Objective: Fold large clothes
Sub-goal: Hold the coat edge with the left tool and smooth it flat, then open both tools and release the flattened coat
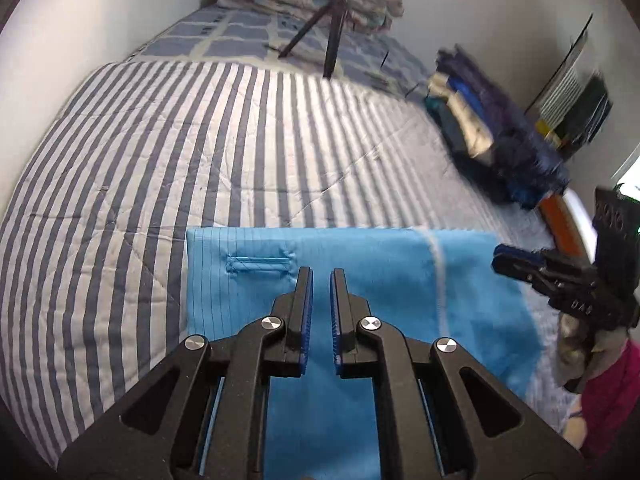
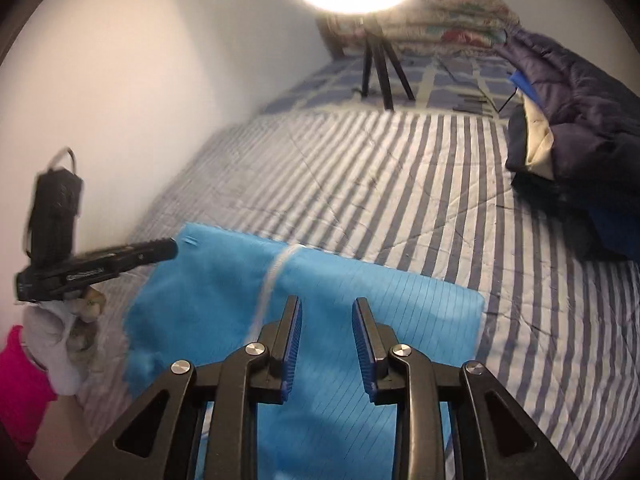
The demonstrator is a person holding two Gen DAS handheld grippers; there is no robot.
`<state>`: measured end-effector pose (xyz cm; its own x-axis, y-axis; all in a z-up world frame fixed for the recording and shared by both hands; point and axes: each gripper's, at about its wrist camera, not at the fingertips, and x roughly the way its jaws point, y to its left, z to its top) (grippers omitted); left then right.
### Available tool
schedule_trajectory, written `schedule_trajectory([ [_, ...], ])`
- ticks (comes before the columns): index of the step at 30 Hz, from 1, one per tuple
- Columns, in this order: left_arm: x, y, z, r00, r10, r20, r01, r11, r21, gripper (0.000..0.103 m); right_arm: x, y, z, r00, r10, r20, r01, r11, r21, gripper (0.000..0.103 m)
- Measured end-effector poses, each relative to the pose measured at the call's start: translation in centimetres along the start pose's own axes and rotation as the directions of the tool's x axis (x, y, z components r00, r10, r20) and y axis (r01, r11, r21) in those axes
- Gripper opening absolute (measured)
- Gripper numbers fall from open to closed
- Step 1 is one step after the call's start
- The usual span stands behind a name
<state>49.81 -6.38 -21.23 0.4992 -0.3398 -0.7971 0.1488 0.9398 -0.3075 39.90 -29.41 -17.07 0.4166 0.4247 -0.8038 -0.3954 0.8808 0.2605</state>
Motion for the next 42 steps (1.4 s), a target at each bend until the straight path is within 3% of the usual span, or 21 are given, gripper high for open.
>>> schedule_trajectory([
  [4, 3.4, 1.8, -1.3, 0.998, 0.020, -0.057, -0.021, 0.999, -0.024, 0.005, 2.3, -1.1, -1.6, 0.998, 0.002, -0.070, 0.000, 1.000, 0.030, 0.027],
  [7, 3.6, 2.3, -2.1, 1.000, -0.005, -0.030, 0.004, 1.000, -0.029, 0.005, 3.3, -1.4, -2.6, 0.996, -0.002, -0.087, 0.005, 0.999, 0.040, 0.025],
  [10, 2.4, 2.4, -1.9, 0.999, 0.023, -0.037, -0.024, 0.999, -0.026, 0.005, 2.1, -1.0, -2.7, 0.996, -0.013, -0.092, 0.016, 0.999, 0.031, 0.025],
  [15, -2.5, 3.3, -4.5, 1.000, -0.017, 0.010, 0.018, 0.999, -0.036, 0.005, -1.8, -1.2, -6.1, 0.998, 0.008, -0.069, -0.007, 1.000, 0.015, 0.025],
  [20, -2.7, 4.5, -7.8, 0.998, -0.033, -0.046, 0.030, 0.998, -0.062, 0.005, -3.5, -2.8, -10.9, 0.996, 0.038, -0.077, -0.032, 0.996, 0.084, 0.025],
  [24, -3.4, 4.9, -9.6, 0.998, -0.050, -0.033, 0.048, 0.996, -0.075, 0.005, -5.0, -3.1, -13.9, 0.998, 0.054, -0.038, -0.049, 0.991, 0.128, 0.025],
  [30, -6.1, 6.5, -11.1, 0.995, -0.089, -0.038, 0.085, 0.991, -0.099, 0.005, -8.1, -3.9, -16.6, 0.996, 0.068, -0.063, -0.059, 0.990, 0.131, 0.031],
  [32, -7.1, 7.7, -11.0, 0.986, -0.166, -0.023, 0.160, 0.973, -0.164, 0.005, -9.9, -4.9, -17.0, 0.996, 0.084, -0.006, -0.082, 0.984, 0.155, 0.034],
  [33, -7.4, 8.3, -10.9, 0.981, -0.194, -0.018, 0.188, 0.964, -0.188, 0.012, -10.7, -5.5, -17.1, 0.996, 0.076, 0.035, -0.081, 0.983, 0.164, 0.039],
  [34, -7.7, 8.9, -10.7, 0.975, -0.224, -0.010, 0.216, 0.951, -0.220, 0.023, -11.3, -6.0, -16.9, 0.995, 0.065, 0.070, -0.076, 0.982, 0.173, 0.056],
  [35, -7.9, 9.6, -10.5, 0.969, -0.248, 0.000, 0.240, 0.936, -0.257, 0.052, -11.6, -6.4, -16.8, 0.994, 0.063, 0.091, -0.078, 0.980, 0.182, 0.069],
  [36, -8.0, 10.3, -10.3, 0.959, -0.283, 0.025, 0.278, 0.915, -0.294, 0.066, -11.8, -7.3, -16.6, 0.991, 0.075, 0.113, -0.098, 0.974, 0.206, 0.072],
  [37, -8.0, 10.8, -10.0, 0.949, -0.312, 0.041, 0.308, 0.896, -0.319, 0.067, -11.8, -7.8, -16.5, 0.989, 0.090, 0.116, -0.114, 0.968, 0.222, 0.075],
  [40, -6.9, 13.1, -9.5, 0.905, -0.421, 0.069, 0.408, 0.807, -0.428, 0.067, -10.8, -9.7, -16.0, 0.985, 0.134, 0.111, -0.160, 0.946, 0.281, 0.075],
  [42, -5.8, 14.5, -9.3, 0.894, -0.442, 0.070, 0.418, 0.769, -0.483, 0.067, -9.8, -10.6, -15.5, 0.981, 0.167, 0.104, -0.191, 0.934, 0.302, 0.075],
])
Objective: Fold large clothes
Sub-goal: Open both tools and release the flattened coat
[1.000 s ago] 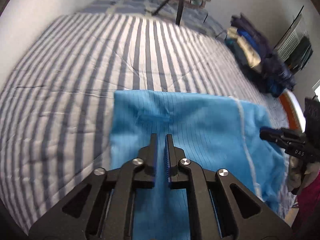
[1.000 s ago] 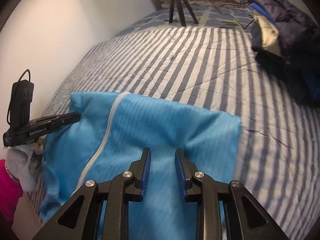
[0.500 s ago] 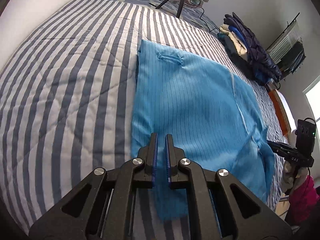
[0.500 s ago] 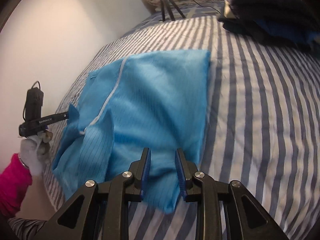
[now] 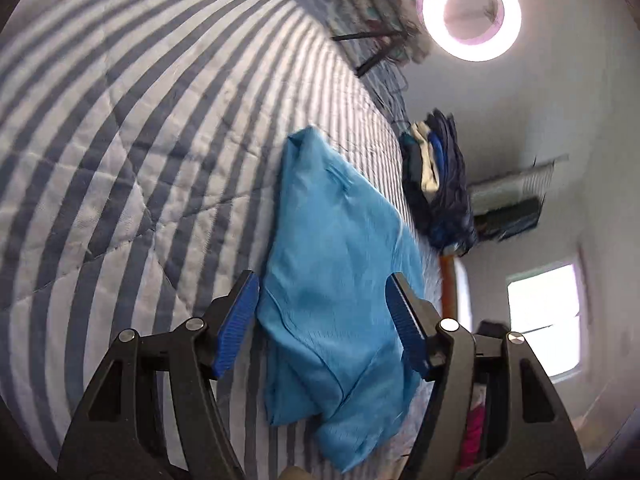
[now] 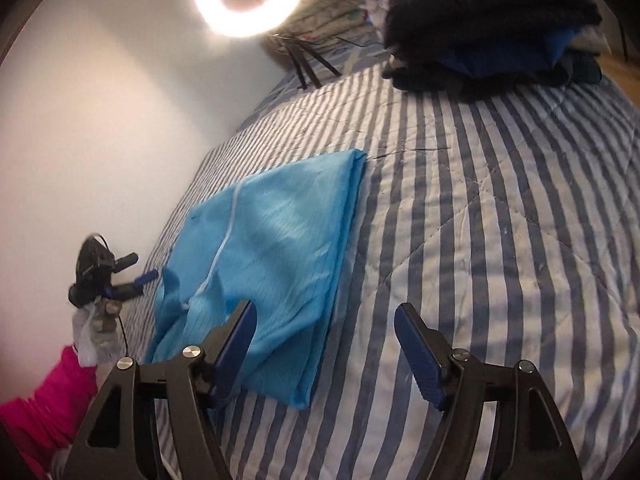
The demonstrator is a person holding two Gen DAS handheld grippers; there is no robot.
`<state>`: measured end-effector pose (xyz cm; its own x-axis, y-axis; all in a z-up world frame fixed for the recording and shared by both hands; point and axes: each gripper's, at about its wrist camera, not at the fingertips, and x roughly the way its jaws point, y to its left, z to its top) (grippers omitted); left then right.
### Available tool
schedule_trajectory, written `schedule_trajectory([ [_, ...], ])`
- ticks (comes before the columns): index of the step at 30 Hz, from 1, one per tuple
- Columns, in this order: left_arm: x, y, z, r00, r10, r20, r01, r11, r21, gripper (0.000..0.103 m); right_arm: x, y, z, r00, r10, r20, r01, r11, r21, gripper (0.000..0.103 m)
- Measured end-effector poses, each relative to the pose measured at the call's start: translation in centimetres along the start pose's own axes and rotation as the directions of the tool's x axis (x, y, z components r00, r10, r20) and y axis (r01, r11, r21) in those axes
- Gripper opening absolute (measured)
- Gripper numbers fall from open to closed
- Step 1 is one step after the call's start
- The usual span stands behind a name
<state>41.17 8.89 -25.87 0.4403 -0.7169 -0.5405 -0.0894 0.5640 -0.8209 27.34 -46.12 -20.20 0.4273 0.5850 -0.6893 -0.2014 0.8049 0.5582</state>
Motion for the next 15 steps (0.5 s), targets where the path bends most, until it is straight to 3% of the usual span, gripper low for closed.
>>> schedule_trajectory([
  [7, 1.0, 2.9, 1.3, 0.998, -0.039, -0.045, 0.037, 0.998, -0.055, 0.065, 2.8, -2.9, 1.8, 0.992, 0.108, -0.065, -0.099, 0.988, 0.122, 0.070],
  [10, 1.2, 3.2, 1.7, 0.996, -0.052, -0.072, 0.049, 0.998, -0.031, 0.060, 3.8, -3.4, 2.3, 0.984, 0.162, -0.077, -0.149, 0.977, 0.150, 0.067],
  [15, 3.4, 2.7, 2.7, 0.991, -0.075, -0.112, 0.071, 0.997, -0.037, 0.049, 5.7, -3.9, 2.8, 0.967, 0.237, -0.093, -0.215, 0.956, 0.197, 0.053],
])
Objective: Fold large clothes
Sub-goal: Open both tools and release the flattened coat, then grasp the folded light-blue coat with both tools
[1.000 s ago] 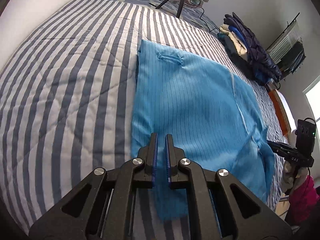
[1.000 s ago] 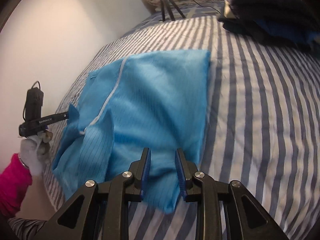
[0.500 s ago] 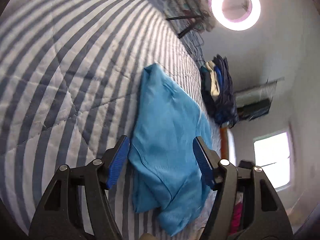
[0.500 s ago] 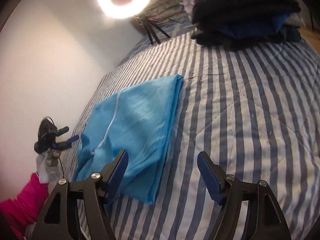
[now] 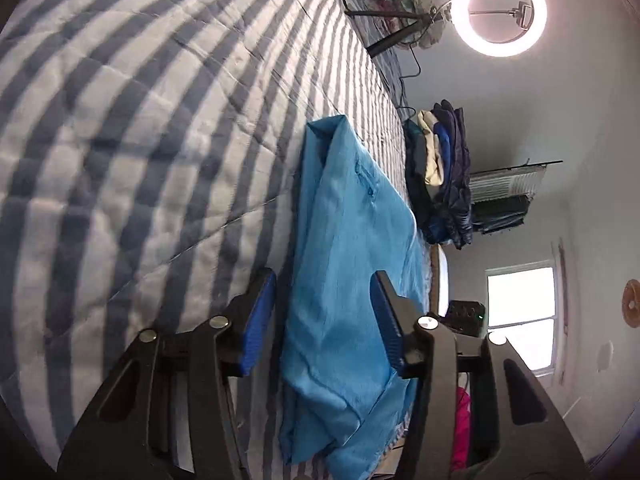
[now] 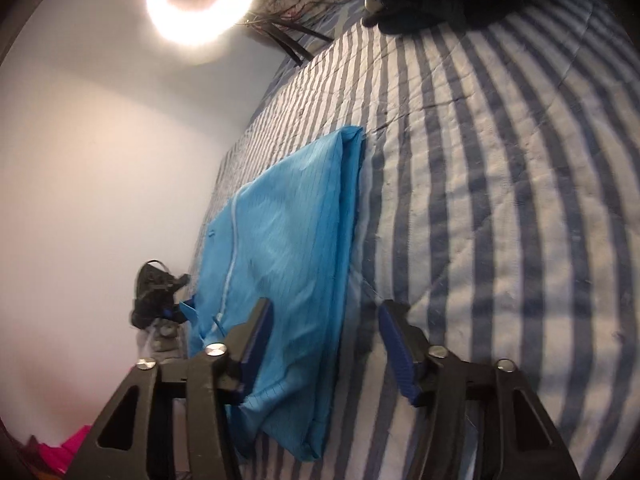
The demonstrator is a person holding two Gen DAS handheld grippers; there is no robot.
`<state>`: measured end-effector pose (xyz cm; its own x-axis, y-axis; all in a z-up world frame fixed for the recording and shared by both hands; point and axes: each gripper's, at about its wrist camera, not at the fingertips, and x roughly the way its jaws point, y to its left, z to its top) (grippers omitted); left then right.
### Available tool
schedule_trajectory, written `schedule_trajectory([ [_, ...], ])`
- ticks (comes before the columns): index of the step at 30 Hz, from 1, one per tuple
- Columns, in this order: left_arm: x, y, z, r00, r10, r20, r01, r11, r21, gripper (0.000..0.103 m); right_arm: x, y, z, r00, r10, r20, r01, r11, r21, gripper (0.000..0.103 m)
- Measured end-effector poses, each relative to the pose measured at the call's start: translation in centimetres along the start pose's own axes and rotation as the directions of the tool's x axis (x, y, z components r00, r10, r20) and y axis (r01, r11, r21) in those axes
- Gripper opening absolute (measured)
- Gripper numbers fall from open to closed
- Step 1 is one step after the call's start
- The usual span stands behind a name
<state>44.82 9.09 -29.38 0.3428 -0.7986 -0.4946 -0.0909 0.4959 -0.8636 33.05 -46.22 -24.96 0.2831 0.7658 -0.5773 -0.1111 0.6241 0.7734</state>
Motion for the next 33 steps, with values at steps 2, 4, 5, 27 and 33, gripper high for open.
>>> schedule_trajectory([
  [2, 0.9, -0.4, 0.4, 1.000, -0.011, -0.024, 0.011, 1.000, 0.009, 0.049, 0.6, 0.4, -0.1, 1.000, 0.015, -0.011, -0.015, 1.000, -0.009, 0.053],
  [4, 1.9, -1.0, 0.7, 0.999, 0.002, -0.044, 0.000, 1.000, 0.028, 0.049, 1.5, 0.8, 0.4, 1.000, 0.025, -0.016, -0.025, 1.000, -0.016, 0.053],
  [5, 2.3, -1.3, 0.8, 0.999, 0.010, -0.050, -0.008, 0.999, 0.038, 0.049, 2.0, 1.1, 0.7, 0.999, 0.032, -0.018, -0.033, 0.999, -0.017, 0.053],
  [27, 7.2, -8.9, -0.4, 0.930, 0.362, 0.068, -0.365, 0.883, 0.295, 0.011, 6.8, 7.5, 1.2, 0.987, -0.156, -0.039, 0.150, 0.981, -0.125, 0.016],
  [33, 7.2, -12.6, -2.7, 0.889, 0.423, 0.176, -0.458, 0.801, 0.386, 0.007, 7.5, 13.9, -0.3, 0.917, -0.397, 0.041, 0.388, 0.864, -0.320, 0.006],
])
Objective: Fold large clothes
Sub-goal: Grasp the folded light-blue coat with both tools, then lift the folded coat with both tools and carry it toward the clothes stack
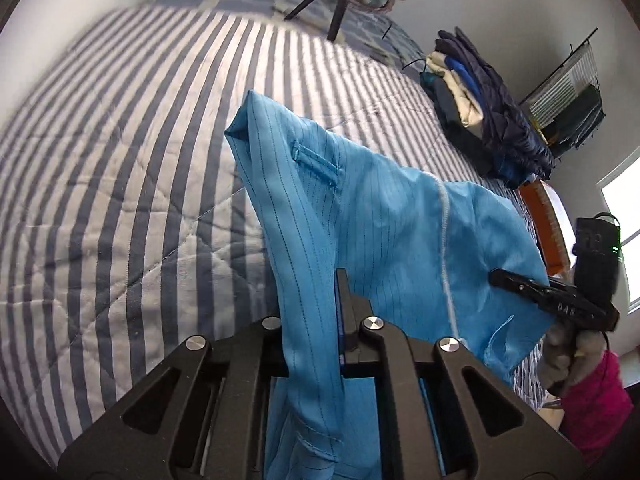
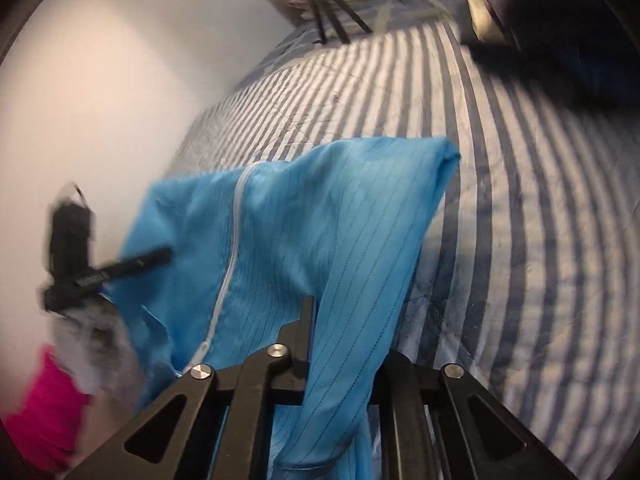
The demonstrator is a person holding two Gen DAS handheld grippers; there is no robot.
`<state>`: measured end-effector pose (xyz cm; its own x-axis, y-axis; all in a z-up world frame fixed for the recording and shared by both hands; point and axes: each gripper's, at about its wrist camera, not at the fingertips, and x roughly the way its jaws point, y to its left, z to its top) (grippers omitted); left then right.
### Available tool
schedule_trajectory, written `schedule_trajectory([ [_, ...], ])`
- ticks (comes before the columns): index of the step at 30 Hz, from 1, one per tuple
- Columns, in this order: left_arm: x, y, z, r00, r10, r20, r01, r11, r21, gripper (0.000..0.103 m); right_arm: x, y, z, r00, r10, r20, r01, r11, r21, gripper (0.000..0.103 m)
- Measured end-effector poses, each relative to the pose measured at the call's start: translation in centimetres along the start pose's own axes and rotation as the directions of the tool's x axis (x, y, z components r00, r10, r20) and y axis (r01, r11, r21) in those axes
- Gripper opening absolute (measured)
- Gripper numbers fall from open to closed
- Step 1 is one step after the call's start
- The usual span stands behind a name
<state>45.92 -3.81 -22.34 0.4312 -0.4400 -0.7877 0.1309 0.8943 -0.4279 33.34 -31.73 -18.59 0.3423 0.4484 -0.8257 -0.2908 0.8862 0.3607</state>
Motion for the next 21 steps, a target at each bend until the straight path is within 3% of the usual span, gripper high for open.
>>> schedule_trajectory([
  [6, -2.5, -1.4, -0.7, 0.999, -0.020, 0.033, 0.020, 1.000, -0.013, 0.006, -2.4, 4.0, -0.1, 0.993, -0.110, 0.041, 0.113, 0.990, -0.080, 0.004],
  [21, -9.6, -10.2, -2.8, 0.990, -0.097, 0.100, 0.087, 0.991, 0.105, 0.006, -11.0, 9.2, -0.7, 0.966, -0.202, 0.161, 0.234, 0.950, -0.209, 0.003],
])
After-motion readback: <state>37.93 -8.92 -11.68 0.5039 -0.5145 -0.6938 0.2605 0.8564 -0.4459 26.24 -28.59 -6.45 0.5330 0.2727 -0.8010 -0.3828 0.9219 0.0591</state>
